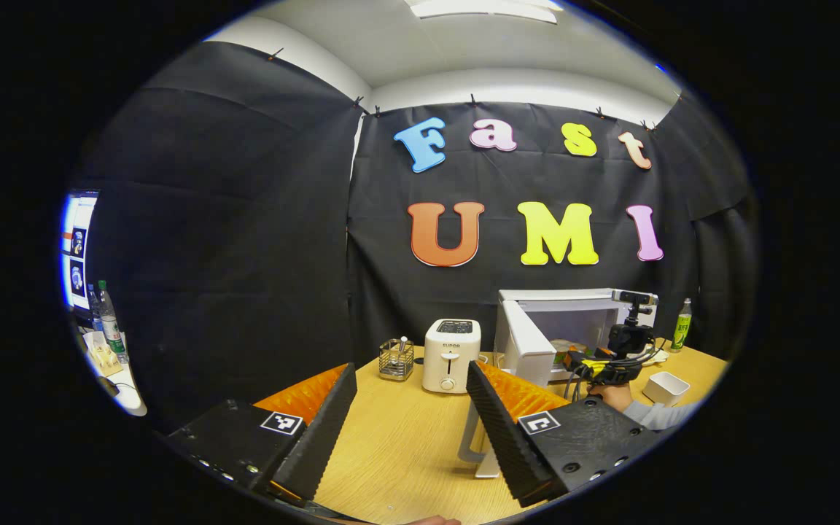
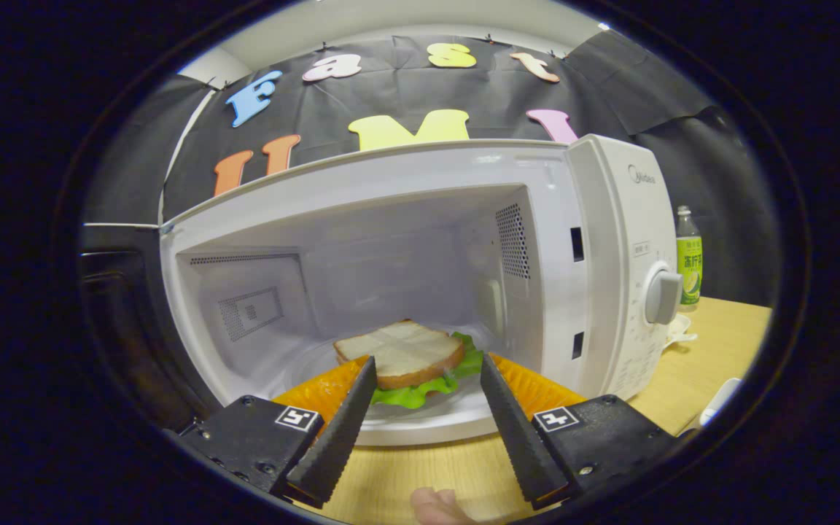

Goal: Open the microwave oven with the left hand, put the food in, and close the microwave oven.

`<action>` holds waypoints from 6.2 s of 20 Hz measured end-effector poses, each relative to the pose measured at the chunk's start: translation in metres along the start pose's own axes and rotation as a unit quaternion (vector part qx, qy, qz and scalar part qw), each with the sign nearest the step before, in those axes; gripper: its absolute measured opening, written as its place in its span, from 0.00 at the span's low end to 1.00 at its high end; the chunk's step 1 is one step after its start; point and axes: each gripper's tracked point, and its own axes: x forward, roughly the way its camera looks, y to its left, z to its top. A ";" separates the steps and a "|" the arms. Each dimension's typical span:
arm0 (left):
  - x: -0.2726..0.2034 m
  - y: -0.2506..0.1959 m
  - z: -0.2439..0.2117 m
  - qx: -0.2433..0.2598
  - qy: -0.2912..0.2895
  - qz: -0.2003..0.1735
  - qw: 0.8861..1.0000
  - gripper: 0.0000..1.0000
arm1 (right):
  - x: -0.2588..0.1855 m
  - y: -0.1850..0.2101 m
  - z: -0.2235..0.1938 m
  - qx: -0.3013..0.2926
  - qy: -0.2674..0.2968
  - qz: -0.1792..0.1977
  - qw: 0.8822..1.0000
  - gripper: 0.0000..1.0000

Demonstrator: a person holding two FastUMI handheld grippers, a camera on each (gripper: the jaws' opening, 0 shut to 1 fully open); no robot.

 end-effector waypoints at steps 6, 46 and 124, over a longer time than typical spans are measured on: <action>0.028 0.027 -0.018 -0.010 0.005 0.011 1.000 0.23 | -0.081 0.004 0.040 -0.008 -0.015 0.066 0.998 0.93; 0.031 -0.160 -0.100 0.005 0.077 -0.234 0.969 0.00 | -0.412 -0.231 0.230 -0.072 -0.064 0.043 0.994 1.00; -0.114 -0.252 0.115 0.024 0.050 -0.148 0.987 0.97 | -0.464 -0.208 0.262 -0.103 -0.089 0.013 0.991 1.00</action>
